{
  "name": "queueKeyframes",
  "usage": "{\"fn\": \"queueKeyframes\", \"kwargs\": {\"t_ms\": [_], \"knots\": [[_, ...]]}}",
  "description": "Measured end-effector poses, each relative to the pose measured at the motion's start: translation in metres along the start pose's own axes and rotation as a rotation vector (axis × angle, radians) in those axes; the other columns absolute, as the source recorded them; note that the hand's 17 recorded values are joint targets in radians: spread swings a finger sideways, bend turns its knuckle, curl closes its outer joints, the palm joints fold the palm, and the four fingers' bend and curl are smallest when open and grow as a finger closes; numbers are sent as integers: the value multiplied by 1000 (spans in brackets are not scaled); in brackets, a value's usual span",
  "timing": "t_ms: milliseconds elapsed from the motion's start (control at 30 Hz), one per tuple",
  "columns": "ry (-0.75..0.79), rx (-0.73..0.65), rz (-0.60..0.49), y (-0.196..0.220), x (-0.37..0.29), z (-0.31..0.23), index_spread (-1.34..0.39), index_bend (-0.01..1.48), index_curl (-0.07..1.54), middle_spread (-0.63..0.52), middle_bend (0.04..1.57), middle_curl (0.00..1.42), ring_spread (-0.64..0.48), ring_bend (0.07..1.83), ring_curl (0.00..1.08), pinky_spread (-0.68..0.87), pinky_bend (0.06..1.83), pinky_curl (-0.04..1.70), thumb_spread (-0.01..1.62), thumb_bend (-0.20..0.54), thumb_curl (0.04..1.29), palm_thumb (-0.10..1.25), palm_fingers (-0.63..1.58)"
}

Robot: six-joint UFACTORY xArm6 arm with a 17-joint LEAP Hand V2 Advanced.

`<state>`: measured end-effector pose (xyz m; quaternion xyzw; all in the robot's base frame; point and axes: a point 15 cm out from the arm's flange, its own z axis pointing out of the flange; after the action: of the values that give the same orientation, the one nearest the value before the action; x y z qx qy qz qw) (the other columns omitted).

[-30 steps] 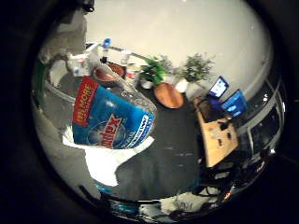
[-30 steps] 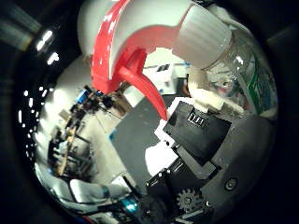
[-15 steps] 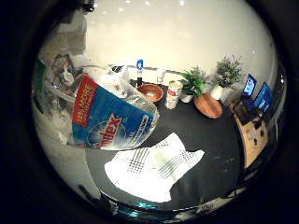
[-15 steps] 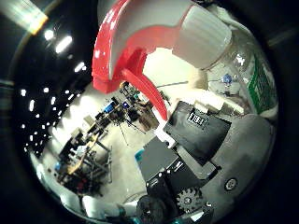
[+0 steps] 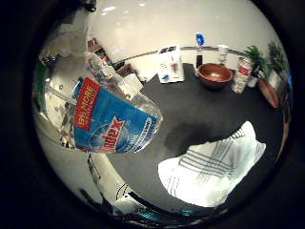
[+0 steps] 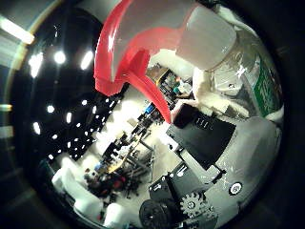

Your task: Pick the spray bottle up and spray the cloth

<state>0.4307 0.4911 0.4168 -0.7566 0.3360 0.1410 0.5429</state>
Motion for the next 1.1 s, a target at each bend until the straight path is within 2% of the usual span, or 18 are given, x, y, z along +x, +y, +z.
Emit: {"fn": "queueKeyframes", "kwargs": {"t_ms": [167, 400, 667, 900, 1100], "knots": [[-92, -23, 24, 1, -7, 32, -282, 1127, 708, -176, 1317, 738, -202, 1458, 566, -330, 1284, 634, 605, -16, 1039, 1000, 1215], [-139, -42, 68, 4, 16, 73, -283, 1125, 710, -176, 1311, 733, -202, 1458, 568, -324, 1284, 636, 589, -18, 1039, 998, 1214], [-238, -71, 166, 36, 55, 103, -283, 1124, 712, -176, 1312, 732, -202, 1457, 569, -319, 1284, 637, 567, -18, 1047, 1003, 1214], [-243, -108, 188, 66, 81, 119, -283, 1123, 713, -176, 1312, 732, -202, 1457, 570, -322, 1281, 636, 560, -21, 1046, 997, 1214], [-236, -118, 186, 72, 88, 122, -286, 1109, 715, -182, 1299, 726, -202, 1447, 562, -331, 1270, 624, 621, -42, 978, 871, 1216]]}}
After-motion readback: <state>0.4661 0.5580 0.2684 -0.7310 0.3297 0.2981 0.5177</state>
